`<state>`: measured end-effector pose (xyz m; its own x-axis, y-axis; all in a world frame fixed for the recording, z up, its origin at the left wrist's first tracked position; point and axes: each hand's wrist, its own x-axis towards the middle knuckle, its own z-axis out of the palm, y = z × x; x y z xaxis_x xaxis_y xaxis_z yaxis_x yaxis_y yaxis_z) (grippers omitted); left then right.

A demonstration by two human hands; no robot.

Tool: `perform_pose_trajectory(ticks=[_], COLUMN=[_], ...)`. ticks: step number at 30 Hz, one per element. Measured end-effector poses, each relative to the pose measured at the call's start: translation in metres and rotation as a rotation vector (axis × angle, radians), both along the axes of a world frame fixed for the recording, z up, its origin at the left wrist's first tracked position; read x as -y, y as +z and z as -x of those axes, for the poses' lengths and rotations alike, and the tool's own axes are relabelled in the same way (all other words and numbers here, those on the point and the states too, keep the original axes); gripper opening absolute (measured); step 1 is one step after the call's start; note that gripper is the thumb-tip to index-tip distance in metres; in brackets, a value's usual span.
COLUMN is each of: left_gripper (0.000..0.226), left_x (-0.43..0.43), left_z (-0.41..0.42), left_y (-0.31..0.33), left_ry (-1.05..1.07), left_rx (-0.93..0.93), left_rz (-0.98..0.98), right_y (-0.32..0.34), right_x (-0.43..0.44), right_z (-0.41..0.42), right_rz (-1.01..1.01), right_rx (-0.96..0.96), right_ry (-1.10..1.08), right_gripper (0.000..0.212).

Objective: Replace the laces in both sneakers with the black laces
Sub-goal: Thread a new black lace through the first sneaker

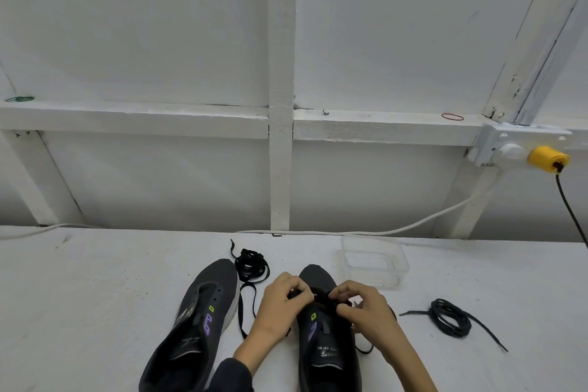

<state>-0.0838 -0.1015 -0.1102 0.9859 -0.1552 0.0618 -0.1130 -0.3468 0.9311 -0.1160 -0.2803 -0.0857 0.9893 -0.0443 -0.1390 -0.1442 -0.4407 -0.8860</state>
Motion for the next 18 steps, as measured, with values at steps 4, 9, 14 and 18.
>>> perform_pose_trajectory(ticks=[4, 9, 14, 18], left_gripper=[0.018, 0.006, 0.011, 0.022], left_x=[-0.003, -0.009, -0.021, -0.025], left_z=[0.004, 0.004, 0.003, 0.006], left_y=[0.004, -0.001, -0.012, -0.015], left_ry=[-0.066, -0.151, -0.031, -0.024], left_rx=[0.004, -0.041, -0.057, -0.059], left_rz=[0.052, 0.075, 0.114, 0.082], right_y=[-0.004, -0.002, -0.006, -0.007], right_x=[-0.009, -0.015, -0.010, -0.013], right_z=[-0.004, -0.010, -0.013, -0.017], right_rz=[0.245, 0.304, 0.344, 0.327], right_rx=[0.094, 0.150, 0.106, 0.093], right_ry=[0.063, 0.075, 0.067, 0.151], right_gripper=[0.039, 0.016, 0.027, 0.036])
